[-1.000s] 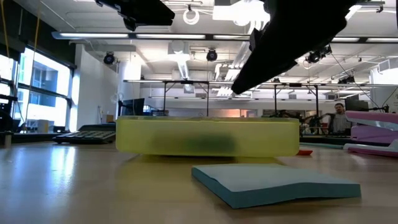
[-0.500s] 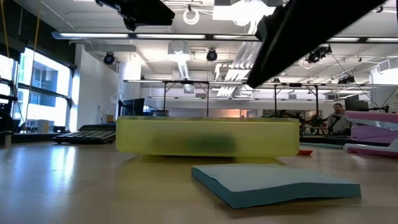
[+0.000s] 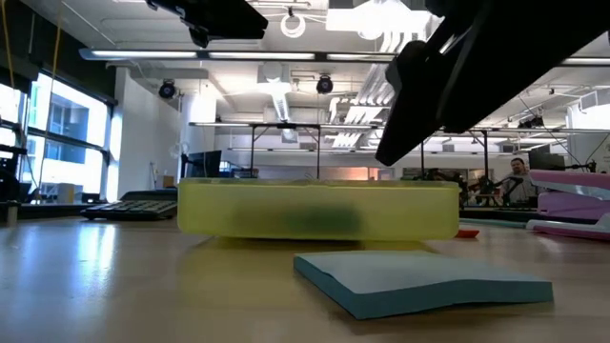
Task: Pack school essentials
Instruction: Put the blue sticky notes into the yellow supply box
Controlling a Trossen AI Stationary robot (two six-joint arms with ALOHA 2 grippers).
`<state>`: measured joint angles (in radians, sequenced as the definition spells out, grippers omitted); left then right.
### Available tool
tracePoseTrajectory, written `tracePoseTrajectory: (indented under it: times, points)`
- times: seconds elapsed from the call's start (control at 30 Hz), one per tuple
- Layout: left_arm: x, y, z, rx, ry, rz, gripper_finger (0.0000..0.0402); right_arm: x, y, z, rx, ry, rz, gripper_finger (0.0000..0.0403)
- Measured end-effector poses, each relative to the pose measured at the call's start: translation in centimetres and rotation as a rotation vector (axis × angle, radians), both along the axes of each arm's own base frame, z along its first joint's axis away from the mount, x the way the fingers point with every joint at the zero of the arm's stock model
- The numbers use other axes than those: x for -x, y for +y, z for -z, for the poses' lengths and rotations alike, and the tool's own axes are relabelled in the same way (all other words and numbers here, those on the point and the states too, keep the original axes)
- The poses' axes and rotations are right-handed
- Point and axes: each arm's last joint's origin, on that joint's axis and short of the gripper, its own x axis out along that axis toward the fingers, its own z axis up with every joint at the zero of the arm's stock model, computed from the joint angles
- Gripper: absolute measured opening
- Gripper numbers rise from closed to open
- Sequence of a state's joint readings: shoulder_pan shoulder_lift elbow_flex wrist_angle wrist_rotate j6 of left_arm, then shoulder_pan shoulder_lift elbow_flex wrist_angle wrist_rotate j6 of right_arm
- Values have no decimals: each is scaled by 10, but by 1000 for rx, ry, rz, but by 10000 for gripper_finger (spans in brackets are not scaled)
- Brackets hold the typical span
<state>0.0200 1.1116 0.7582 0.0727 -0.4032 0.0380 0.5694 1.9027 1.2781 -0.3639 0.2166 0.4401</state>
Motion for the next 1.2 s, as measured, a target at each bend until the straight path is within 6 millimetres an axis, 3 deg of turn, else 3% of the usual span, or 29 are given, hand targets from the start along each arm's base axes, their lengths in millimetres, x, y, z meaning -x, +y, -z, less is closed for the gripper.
tracePoseTrajectory:
  times: [0.2, 0.47, 0.8, 1.2]
  points:
    - [0, 0, 0, 0, 0, 0, 156, -11, 12, 13, -43, -65, -137, 398]
    - [0, 0, 0, 0, 0, 0, 157, -8, 7, 19, 70, -40, -78, 394]
    - [0, 0, 0, 0, 0, 0, 157, -10, 10, 43, 80, 14, -86, 394]
    - [0, 0, 0, 0, 0, 0, 157, -12, 11, 54, 68, 40, -74, 394]
